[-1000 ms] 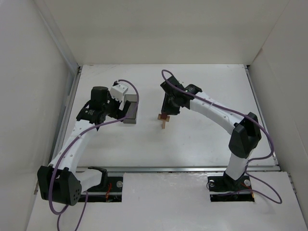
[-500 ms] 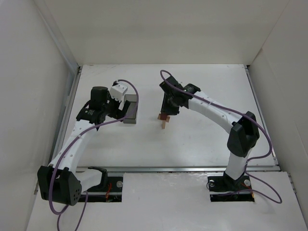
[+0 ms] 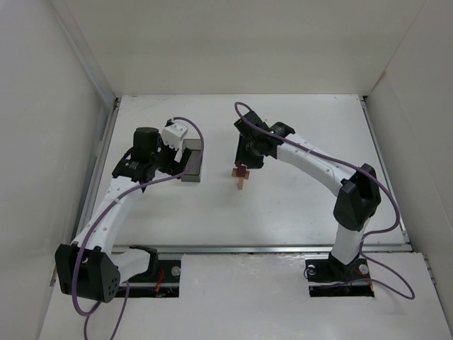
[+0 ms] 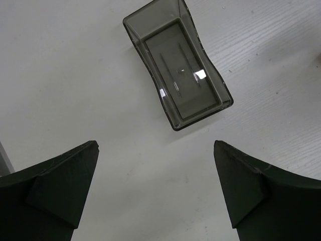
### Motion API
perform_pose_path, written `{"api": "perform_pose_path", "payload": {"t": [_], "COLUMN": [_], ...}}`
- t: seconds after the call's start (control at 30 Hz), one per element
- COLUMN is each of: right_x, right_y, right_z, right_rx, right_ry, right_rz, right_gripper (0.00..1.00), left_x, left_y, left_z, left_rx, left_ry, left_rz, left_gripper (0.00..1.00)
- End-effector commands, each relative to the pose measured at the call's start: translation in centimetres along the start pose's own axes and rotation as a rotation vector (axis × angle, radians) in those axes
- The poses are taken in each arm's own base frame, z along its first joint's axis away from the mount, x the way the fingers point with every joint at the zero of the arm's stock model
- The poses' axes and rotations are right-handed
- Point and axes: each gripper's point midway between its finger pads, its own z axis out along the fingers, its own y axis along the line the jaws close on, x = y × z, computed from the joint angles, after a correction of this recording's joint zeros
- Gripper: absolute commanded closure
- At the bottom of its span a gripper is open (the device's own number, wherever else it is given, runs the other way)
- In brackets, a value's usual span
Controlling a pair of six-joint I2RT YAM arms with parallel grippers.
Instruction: Build the wood block tower
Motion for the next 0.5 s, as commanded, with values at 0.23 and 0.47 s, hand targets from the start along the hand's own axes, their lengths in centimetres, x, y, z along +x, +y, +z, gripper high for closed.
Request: {"api": "perform_pose_path", "payload": {"t": [0.23,0.47], "right_x": [-6.3,-15.1], "right_y": [1.7,-10.3], "right_z": [-7.4,-17.3], "right_rx": [-0.042,0.284], "right_ry": [-0.249,-0.628], "right_rz": [-0.014,0.084], "right_gripper": [0.18,0.00], "left_x": [-0.8,-1.3], "left_y": [0.4,2.0], "left_z": [-0.5,-0.7], "left_rx": [-0.027,-0.121], "left_ry": [-0.043,-0.050], "left_rz": [0.006,-0.037], "left_gripper": [0.01,0.01]}}
